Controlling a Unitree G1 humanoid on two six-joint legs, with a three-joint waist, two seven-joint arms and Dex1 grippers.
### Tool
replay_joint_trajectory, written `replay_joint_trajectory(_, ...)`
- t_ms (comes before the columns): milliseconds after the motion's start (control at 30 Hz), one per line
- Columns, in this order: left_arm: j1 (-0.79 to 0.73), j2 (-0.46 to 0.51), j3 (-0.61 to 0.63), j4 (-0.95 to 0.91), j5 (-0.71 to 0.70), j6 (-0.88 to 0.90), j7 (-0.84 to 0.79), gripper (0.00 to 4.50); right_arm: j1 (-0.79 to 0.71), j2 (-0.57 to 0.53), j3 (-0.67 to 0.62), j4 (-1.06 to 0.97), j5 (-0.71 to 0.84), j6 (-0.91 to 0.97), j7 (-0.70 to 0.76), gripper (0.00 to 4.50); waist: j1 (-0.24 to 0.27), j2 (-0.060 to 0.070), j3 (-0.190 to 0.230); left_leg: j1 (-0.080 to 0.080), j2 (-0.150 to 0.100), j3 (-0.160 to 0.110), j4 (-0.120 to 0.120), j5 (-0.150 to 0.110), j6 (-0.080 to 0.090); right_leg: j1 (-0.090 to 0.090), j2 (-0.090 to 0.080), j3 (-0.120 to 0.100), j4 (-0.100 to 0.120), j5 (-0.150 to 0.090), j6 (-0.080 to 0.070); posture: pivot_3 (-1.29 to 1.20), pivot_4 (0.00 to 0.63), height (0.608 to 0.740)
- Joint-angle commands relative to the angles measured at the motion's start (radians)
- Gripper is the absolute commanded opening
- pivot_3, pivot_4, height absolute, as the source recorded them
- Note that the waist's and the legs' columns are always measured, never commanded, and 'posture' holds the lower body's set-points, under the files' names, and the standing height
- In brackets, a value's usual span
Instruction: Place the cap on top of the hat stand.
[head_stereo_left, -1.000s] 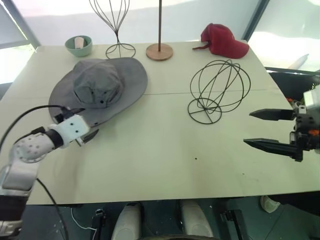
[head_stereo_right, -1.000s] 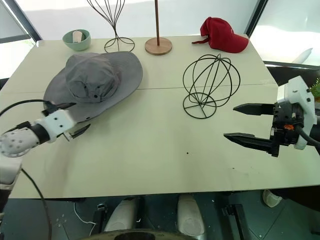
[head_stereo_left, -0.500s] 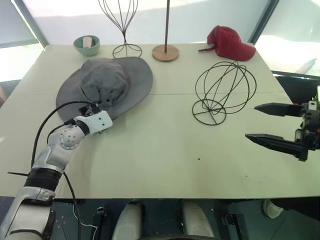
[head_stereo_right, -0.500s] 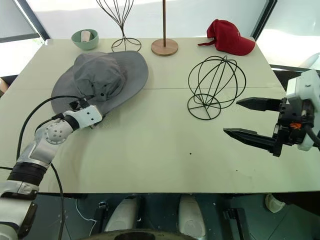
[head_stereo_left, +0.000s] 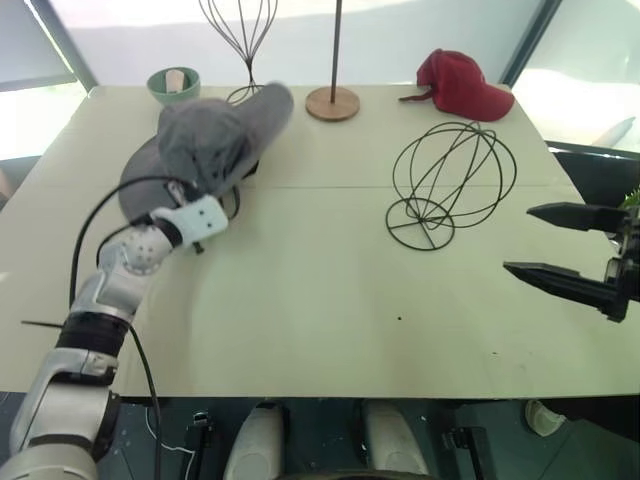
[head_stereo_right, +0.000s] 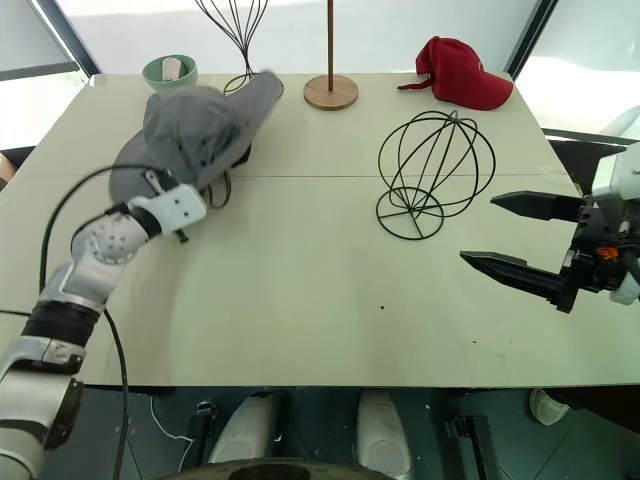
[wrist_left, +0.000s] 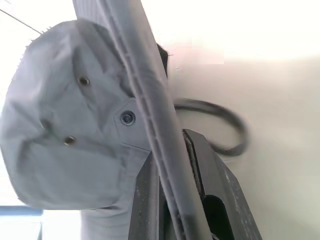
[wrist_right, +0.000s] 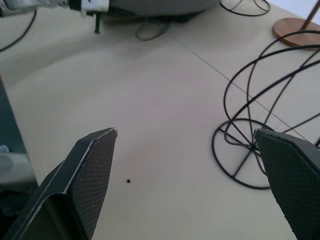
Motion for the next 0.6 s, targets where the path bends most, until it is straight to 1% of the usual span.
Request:
replay_joint_trajectory(33,-0.134,0.018,0.045,-0.094,-0.055,-0.017,-0.031,0.03,0.004,0.01,-0.075,0.032,-0.012,-0.022,0.001,4.5,0.0,0.0,0.0,0.0,0.0,0.0,0.001,0.0,0.0,0.0,0.0,0.0,0.0,0.0,0.001,0.0,0.15,0.74)
replay_joint_trajectory(100,-0.203,0.007,0.039,-0.1,-0.062,-0.028,-0.041,0.03,0.008,0.01,-0.092,0.049,-0.013,-0.02,0.002,4.5,-0.001,0.0,0.0,0.0,-0.001,0.0,0.001,0.0,0.0,0.001,0.0,0.0,-0.001,0.001,0.001,0.0,0.15,0.74)
replay_joint_trajectory(167,-0.294,-0.024,0.027,-0.096,-0.079,-0.037,-0.05,0.03,0.02,0.011,-0.111,0.066,-0.021,-0.02,0.004,4.5,-0.002,0.0,0.0,0.0,-0.001,0.0,0.001,0.0,0.0,0.001,0.0,0.001,-0.001,0.001,0.001,0.0,0.15,0.74)
replay_joint_trajectory(300,-0.457,-0.135,-0.016,-0.081,-0.104,-0.082,-0.068,0.03,0.046,0.017,-0.146,0.083,-0.026,-0.017,0.004,4.5,0.0,-0.001,0.001,0.0,-0.001,0.0,0.001,0.0,0.0,0.001,0.0,0.001,-0.001,0.001,0.001,0.0,0.15,0.74)
replay_joint_trajectory(467,-0.577,-0.266,-0.1,-0.006,-0.064,-0.234,-0.054,0.03,0.108,0.035,-0.23,0.127,-0.053,-0.005,0.01,4.5,0.0,-0.002,0.001,0.0,-0.001,0.001,0.001,0.0,0.0,0.001,0.0,0.001,-0.001,0.0,0.001,0.0,0.15,0.74)
replay_joint_trajectory(500,-0.595,-0.283,-0.12,0.023,-0.042,-0.278,-0.041,0.03,0.129,0.041,-0.25,0.132,-0.063,-0.007,0.014,4.5,-0.001,-0.001,0.001,0.0,-0.001,0.001,0.001,0.0,0.0,0.001,0.0,0.001,-0.001,0.0,0.001,0.0,0.15,0.74)
replay_joint_trajectory(600,-0.626,-0.291,-0.21,0.127,0.11,-0.454,0.052,0.03,0.183,0.064,-0.314,0.131,-0.077,-0.001,0.017,4.5,-0.01,-0.001,0.001,0.002,-0.001,0.001,0.0,0.0,0.0,0.001,0.0,0.002,-0.001,0.0,0.002,0.0,0.15,0.74)
